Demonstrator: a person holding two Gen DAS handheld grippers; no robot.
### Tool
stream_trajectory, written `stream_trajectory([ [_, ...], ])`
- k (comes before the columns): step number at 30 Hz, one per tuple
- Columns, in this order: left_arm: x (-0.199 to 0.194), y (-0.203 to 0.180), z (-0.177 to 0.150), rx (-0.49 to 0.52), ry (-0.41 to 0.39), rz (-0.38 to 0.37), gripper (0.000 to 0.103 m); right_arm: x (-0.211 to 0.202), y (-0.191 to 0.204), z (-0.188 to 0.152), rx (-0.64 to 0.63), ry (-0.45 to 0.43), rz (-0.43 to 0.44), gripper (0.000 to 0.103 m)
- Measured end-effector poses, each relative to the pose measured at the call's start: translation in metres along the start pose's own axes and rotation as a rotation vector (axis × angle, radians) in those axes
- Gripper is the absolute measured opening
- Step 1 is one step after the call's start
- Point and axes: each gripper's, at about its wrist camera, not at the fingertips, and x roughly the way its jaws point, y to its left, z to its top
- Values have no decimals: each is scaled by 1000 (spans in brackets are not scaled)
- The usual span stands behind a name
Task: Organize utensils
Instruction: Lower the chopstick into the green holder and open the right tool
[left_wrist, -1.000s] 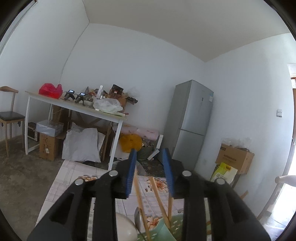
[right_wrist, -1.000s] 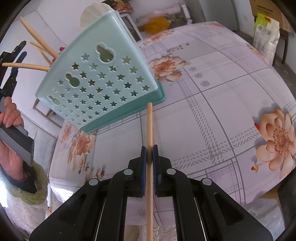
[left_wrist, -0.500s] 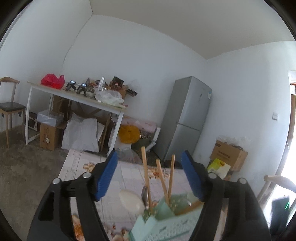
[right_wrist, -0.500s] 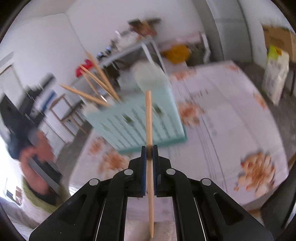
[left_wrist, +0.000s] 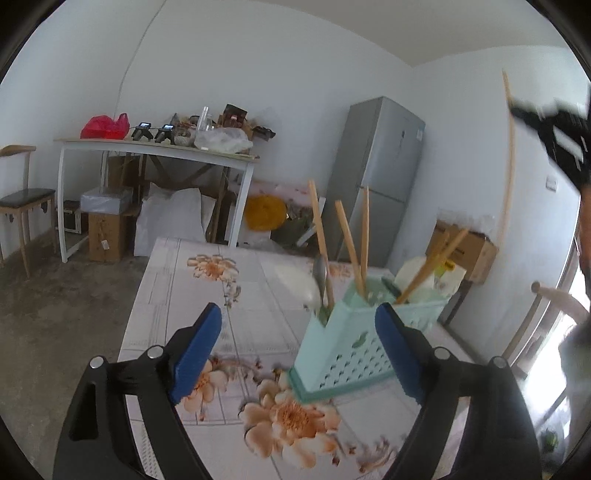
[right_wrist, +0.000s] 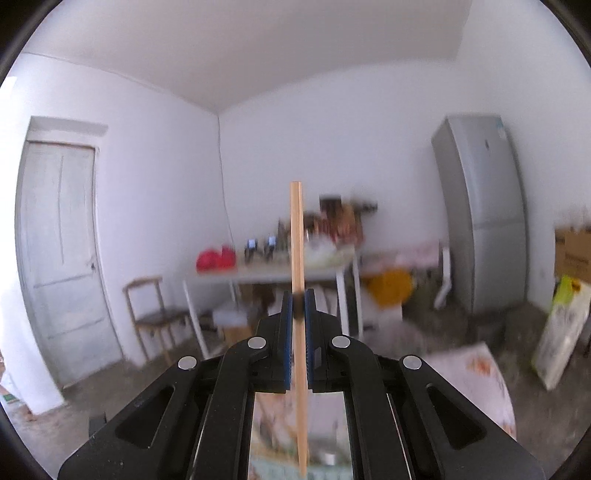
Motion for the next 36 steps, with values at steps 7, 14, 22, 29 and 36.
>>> stream_trajectory([
  [7,9,-3,-10,21,26,-15,85,50,8,-5,29,-43,74,4],
  [14,12,1,-15,38,32,-8,86,96,12,-53,13,78,99,4],
  [22,15,11,-16,22,36,7,87,113,9,-86,22,165,95,4],
  [29,14,12,-17,20,36,14,87,104,16,-96,11,192,87,4],
  [36,14,9,-15,27,24,27,88,102,17,-110,1,226,91,5],
])
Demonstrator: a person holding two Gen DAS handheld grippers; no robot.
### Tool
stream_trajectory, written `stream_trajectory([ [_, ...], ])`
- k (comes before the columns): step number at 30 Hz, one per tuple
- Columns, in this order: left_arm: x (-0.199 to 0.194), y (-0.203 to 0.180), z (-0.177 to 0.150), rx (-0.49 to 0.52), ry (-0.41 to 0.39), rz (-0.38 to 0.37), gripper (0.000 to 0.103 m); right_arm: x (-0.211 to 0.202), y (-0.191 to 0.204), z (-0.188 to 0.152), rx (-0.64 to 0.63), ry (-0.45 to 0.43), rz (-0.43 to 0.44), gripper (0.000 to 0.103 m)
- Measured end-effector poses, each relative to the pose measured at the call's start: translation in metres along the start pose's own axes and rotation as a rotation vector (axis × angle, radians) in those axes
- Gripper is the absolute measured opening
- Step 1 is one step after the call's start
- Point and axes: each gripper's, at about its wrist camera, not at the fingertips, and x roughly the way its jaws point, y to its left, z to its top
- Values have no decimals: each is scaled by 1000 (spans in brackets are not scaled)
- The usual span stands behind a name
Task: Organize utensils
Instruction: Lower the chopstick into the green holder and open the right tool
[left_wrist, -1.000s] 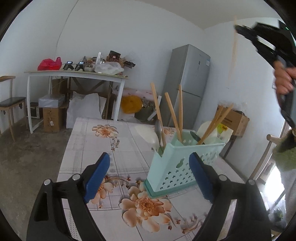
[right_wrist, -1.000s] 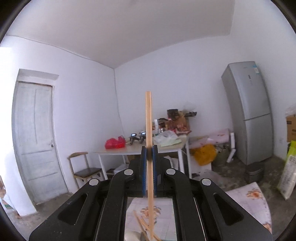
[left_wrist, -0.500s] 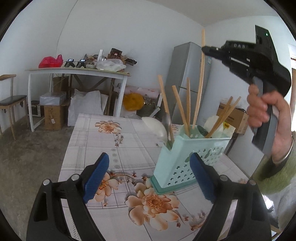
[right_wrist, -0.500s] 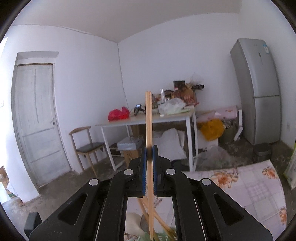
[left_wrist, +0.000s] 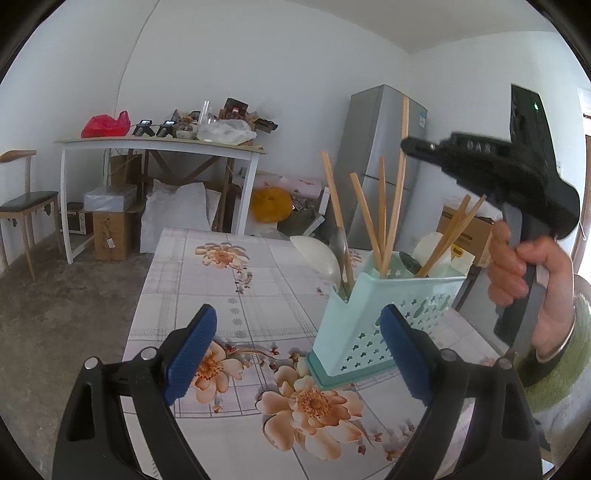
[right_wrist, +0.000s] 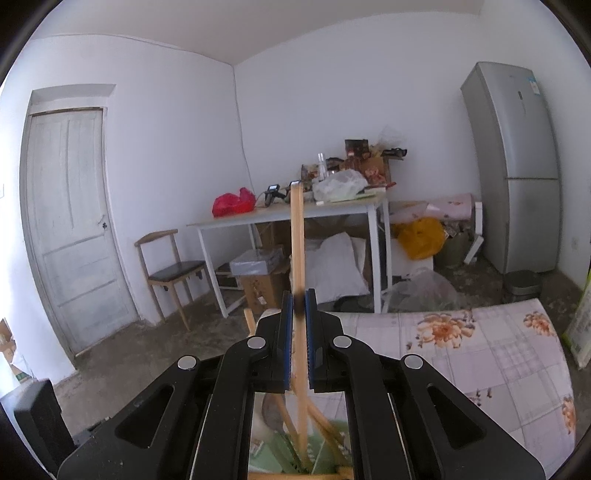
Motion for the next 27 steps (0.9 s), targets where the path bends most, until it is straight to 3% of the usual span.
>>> stream_trajectory([
  [6,1,-4,0,2,4,8,88,-7,-2,-4,-2,4,3,8],
  [10,-2,-10,1,9,2,10,90,-24,-3,1,13,-26,14,26],
  [20,-9,-42,8,47,-5,13,97,-118,-2,13,10,-182,-9,54],
  [24,-10,-57,6,59,11,12,97,-136,-8,-13,43,-130,-69,62],
  [27,-7,-68,2,64,43,12,97,-132,-13,-43,71,-32,-143,66],
])
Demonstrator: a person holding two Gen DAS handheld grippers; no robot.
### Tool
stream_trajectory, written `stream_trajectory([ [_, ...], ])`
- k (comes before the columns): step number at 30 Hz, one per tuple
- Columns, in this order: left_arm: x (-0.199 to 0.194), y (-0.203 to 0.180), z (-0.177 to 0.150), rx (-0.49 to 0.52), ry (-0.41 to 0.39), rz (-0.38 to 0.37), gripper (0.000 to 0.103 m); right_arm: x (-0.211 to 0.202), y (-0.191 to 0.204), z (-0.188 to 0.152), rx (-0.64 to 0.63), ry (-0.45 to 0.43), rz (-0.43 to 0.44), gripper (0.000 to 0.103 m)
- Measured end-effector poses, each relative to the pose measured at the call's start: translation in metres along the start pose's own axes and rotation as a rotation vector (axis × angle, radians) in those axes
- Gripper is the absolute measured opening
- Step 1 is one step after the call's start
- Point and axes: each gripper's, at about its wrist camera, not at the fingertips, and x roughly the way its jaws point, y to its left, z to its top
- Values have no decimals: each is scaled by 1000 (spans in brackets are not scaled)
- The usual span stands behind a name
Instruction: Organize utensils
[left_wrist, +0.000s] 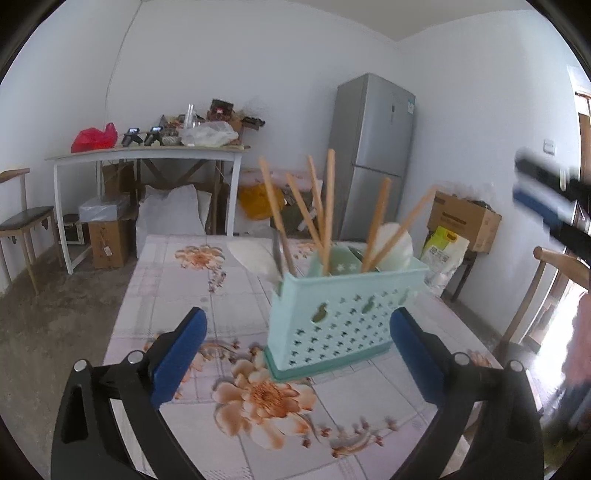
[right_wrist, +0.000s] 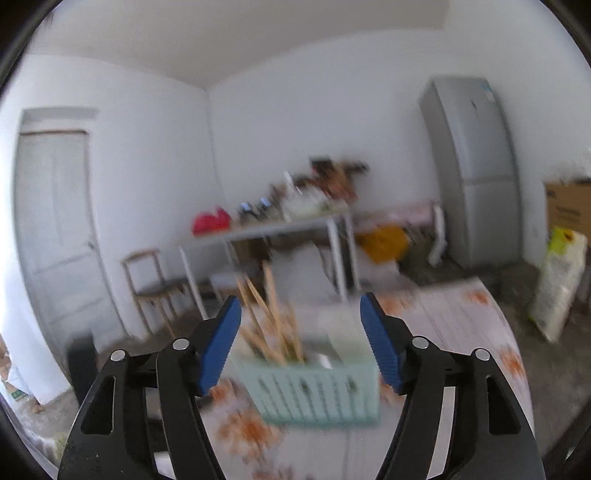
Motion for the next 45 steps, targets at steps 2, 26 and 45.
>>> stream_trajectory([
  [2,3,-6,-2,-3,25,28,97,5,-6,-22,19,77,-63,69],
  [26,23,-24,-9,-37,186,439,97,43,-29,-91,-69,394,-324,76],
  [45,17,-9,-5,-59,191,508,97,47,-25,-85,-67,399,-322,76],
])
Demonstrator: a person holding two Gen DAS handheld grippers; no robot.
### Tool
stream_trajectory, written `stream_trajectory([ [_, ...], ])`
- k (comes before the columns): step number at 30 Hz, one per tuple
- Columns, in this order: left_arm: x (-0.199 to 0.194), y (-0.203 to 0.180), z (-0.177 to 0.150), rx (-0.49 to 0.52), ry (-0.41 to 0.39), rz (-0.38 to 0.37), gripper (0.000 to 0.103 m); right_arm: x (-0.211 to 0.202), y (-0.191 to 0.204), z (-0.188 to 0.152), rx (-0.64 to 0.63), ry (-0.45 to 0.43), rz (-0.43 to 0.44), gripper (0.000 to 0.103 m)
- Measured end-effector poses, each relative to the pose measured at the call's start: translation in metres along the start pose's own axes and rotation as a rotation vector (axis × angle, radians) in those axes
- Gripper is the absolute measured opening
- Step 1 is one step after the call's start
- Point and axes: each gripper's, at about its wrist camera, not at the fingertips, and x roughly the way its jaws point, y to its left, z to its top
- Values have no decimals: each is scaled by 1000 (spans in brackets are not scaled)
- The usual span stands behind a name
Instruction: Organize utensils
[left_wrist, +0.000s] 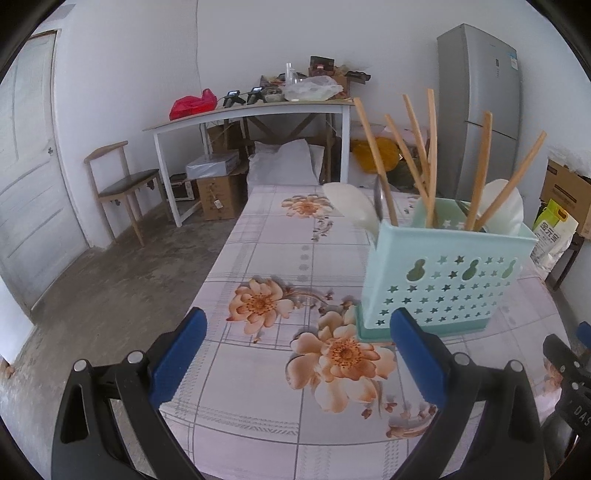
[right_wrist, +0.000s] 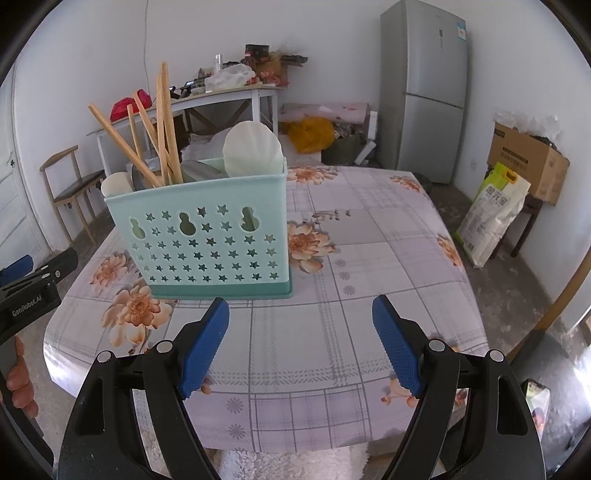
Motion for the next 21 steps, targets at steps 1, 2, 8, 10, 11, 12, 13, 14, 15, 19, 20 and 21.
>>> stream_trajectory([
  [1,0,1,-1,2,0,2,97,0,1,0,-1,-1,0,76],
  [2,0,1,-1,3,0,3,97,-1,2,1,-4,-2,1,76],
  [8,-1,3,-1,-2,3,2,97,-2,5,3,-8,-6,1,76],
  [10,0,4,-1,-3,4,2,97,-3,6,2,-10,-6,1,76],
  [11,0,3,-1,-1,5,4,97,-3,6,2,-10,-6,1,76],
  [12,0,3,-1,1,7,4,97,-3,6,2,-10,-5,2,76],
  [13,0,3,-1,2,9,3,97,-3,6,2,-11,-4,2,76],
  [14,0,3,-1,2,11,2,97,-3,6,2,-12,-4,2,76],
  [15,0,3,-1,3,13,1,97,-2,6,2,-13,-4,3,76],
  [19,2,2,0,8,17,0,97,-2,7,2,-12,-1,5,76],
  [20,3,2,0,7,16,-1,97,-2,7,2,-13,-1,5,76],
  [21,3,2,0,7,15,0,97,-2,7,2,-13,-1,4,76],
])
